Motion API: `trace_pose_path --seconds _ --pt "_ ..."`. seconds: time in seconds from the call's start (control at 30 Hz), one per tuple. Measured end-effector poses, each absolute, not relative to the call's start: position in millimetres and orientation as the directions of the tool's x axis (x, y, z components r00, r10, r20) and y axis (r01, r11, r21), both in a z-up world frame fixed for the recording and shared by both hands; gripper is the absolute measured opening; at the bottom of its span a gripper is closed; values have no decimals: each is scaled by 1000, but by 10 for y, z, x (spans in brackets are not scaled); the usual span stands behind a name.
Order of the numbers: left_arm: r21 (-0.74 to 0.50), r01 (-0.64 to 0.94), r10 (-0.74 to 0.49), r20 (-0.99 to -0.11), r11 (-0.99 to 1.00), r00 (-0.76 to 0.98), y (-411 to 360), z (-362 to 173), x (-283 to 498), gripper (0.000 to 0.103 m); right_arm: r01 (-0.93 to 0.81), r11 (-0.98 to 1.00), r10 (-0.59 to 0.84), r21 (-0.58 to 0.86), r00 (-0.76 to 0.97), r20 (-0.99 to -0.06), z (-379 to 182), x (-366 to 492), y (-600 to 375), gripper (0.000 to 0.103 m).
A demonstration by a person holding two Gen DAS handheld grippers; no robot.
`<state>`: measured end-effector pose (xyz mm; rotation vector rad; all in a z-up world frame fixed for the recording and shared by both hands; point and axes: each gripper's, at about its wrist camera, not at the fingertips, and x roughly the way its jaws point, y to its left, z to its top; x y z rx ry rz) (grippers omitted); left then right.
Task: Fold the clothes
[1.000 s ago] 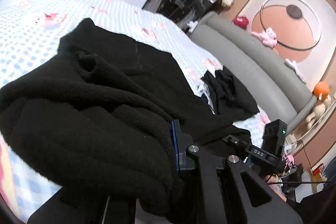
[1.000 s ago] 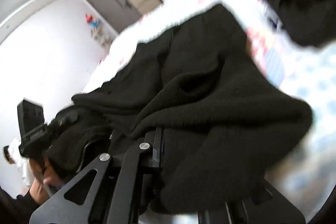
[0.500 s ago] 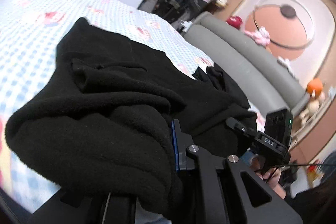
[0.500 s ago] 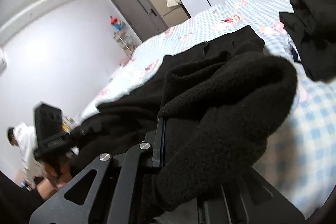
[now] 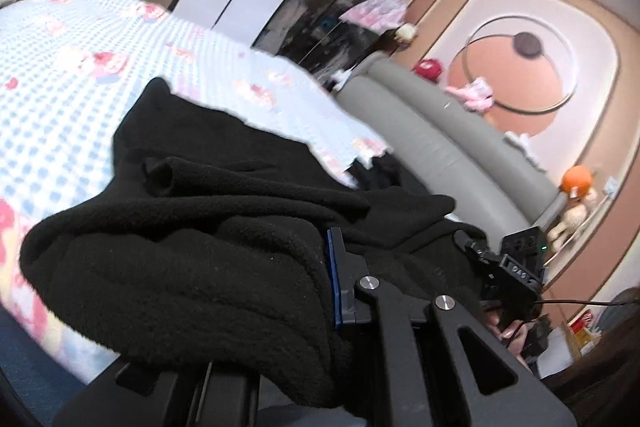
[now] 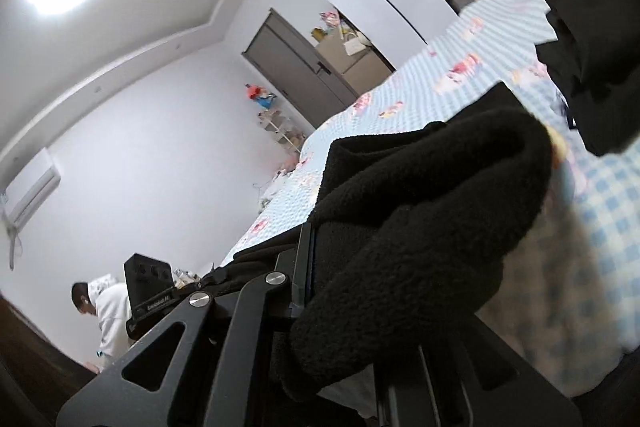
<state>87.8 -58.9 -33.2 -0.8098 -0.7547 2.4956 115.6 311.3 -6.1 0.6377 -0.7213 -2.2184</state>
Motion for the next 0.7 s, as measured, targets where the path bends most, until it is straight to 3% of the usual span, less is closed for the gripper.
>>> trace_pose_path --seconds 0.1,0.23,0.53,0.7 --pt "-638 -116 516 -487 -761 -705 -645 -618 825 11 378 -596 -742 709 -596 -306 -391 1078 3084 7" --pt "-629 -105 535 -546 -770 -645 -509 -826 835 12 254 -578 -754 775 -529 -389 -846 1021 3066 8" --pt "-670 -102 597 -570 -736 -565 -534 -892 734 14 241 -596 -743 766 -529 -411 -869 1064 3194 8" --pt "-709 -119 630 -521 -695 -576 -657 -694 523 14 265 -556 -770 788 -520 -368 -796 956 3243 8"
